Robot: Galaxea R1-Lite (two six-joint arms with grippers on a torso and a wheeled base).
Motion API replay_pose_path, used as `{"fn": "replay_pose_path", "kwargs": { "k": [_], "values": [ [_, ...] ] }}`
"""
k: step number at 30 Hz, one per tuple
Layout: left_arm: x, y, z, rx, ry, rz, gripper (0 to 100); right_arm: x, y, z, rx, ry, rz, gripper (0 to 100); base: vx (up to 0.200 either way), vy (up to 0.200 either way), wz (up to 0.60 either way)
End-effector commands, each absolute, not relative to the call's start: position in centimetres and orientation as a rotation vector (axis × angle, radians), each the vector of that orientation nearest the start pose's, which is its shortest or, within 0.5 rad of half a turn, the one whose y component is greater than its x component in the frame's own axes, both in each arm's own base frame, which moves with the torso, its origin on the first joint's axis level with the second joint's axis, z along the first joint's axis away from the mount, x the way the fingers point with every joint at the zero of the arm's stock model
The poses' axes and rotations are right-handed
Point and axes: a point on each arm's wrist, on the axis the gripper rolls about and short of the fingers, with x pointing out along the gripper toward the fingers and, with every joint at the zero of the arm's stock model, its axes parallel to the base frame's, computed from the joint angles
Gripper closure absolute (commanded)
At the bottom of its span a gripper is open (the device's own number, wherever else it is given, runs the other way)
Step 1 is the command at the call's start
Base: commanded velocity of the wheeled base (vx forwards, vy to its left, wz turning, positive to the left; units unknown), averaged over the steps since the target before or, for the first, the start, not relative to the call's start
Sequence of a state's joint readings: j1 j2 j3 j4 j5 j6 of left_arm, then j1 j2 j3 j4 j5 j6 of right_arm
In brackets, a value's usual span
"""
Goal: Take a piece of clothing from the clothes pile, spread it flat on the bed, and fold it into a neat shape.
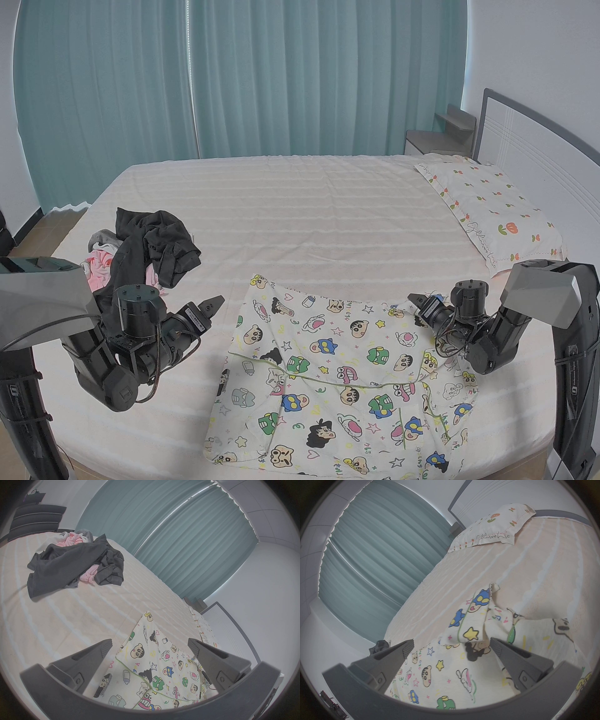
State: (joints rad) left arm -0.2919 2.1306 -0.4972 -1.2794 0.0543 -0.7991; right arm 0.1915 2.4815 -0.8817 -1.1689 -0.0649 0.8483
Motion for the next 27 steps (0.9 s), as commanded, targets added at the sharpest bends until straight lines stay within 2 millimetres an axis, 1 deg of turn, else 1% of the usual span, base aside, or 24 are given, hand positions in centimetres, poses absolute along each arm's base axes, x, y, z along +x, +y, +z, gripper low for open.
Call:
{"fn": "replay_pose_path", "kwargs": {
  "k": [1,9,12,13,15,16,18,20,22,24,27],
  "values": [
    [30.8,-9.1,3.3,-0.724,0.432,-0.075,0,39.6,7.0,-4.8,0.777,0.467,-0.085,0,0.0,0.0,0.0],
    [31.0,-9.2,2.7,-0.722,0.432,-0.076,0,42.2,7.6,-4.8,0.781,0.42,-0.053,0,0.0,0.0,0.0],
    [31.0,-9.1,2.5,-0.721,0.433,-0.071,0,42.7,7.9,-4.5,0.781,0.42,-0.045,0,0.0,0.0,0.0],
    [31.0,-9.2,2.5,-0.719,0.434,-0.073,0,43.3,8.0,-4.3,0.782,0.415,-0.041,0,0.0,0.0,0.0],
    [31.0,-9.2,2.5,-0.719,0.434,-0.073,0,43.8,8.0,-3.8,0.785,0.402,-0.036,0,0.0,0.0,0.0],
    [31.0,-9.2,2.5,-0.719,0.437,-0.072,0,44.4,8.1,-3.3,0.788,0.388,-0.032,0,0.0,0.0,0.0],
    [31.0,-9.2,2.5,-0.719,0.436,-0.071,0,44.8,8.1,-2.3,0.794,0.363,-0.021,0,0.0,0.0,0.0],
    [31.0,-9.1,2.5,-0.718,0.431,-0.057,0,45.2,8.3,-0.7,0.799,0.324,0.003,0,0.0,0.0,0.0],
    [31.0,-9.0,2.4,-0.717,0.425,-0.043,0,45.7,8.4,0.5,0.807,0.294,0.032,0,0.0,0.0,0.0],
    [31.1,-9.0,2.3,-0.713,0.424,-0.033,0,46.5,8.7,1.3,0.814,0.269,0.066,0,0.0,0.0,0.0],
    [31.1,-9.0,2.3,-0.713,0.424,-0.033,0,47.2,8.9,1.6,0.816,0.251,0.081,0,0.0,0.0,0.0]
  ]
}}
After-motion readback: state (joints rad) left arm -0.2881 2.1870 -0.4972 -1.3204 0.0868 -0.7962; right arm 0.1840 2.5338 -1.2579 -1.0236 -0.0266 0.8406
